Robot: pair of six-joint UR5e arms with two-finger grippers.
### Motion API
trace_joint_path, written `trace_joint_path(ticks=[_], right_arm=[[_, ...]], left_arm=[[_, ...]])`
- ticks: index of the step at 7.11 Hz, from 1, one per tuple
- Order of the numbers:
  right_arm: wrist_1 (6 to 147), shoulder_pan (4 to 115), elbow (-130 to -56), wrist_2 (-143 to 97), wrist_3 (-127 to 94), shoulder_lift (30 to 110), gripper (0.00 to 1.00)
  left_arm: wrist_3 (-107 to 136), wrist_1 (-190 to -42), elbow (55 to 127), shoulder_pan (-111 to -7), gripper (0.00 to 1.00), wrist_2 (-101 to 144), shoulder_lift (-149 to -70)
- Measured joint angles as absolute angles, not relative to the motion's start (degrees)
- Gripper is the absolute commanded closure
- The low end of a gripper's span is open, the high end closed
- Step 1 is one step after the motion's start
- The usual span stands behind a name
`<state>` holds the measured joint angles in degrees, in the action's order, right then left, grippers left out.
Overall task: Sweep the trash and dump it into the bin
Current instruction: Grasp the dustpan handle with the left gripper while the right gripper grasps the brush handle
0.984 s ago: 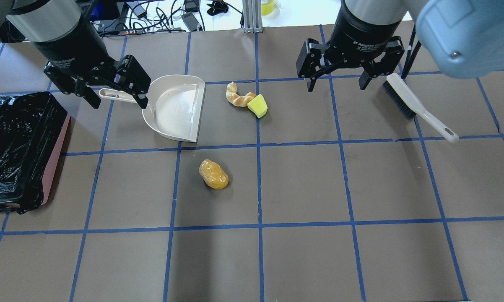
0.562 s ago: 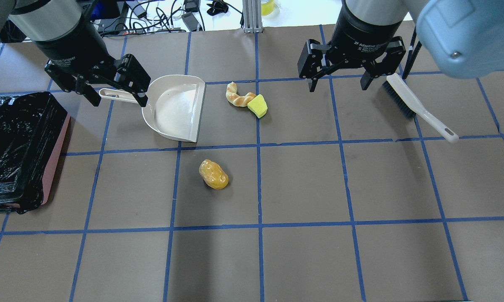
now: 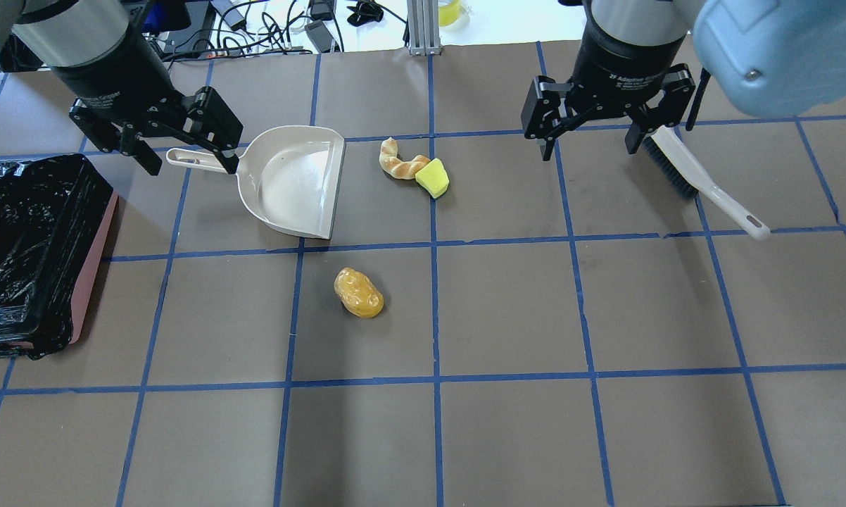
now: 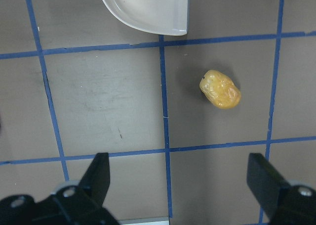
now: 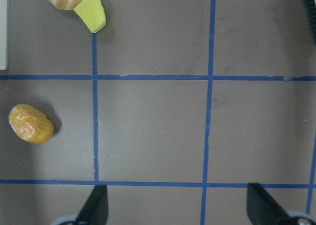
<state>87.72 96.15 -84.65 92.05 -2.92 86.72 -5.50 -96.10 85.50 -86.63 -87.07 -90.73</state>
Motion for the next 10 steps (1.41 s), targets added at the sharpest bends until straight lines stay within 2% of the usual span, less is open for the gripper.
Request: trace_joint_path(ticks=[3, 6, 10], right_arm=[[91.7, 84.9, -85.5, 95.1, 21.5, 78.9, 0.0], [100.3, 75.6, -90.7, 98.6, 47.8, 74.3, 0.0], [107.1, 69.8, -95.3, 100.9, 61.2, 69.6, 0.0]], left_arm=[[6.1, -92.1, 86.2, -82.1, 0.0, -86.9, -91.1], [18.5, -79.8, 92.3, -75.5, 0.0, -86.9, -93.1], [41.1, -60.6, 97.3, -74.3, 0.02, -89.3, -101.9]])
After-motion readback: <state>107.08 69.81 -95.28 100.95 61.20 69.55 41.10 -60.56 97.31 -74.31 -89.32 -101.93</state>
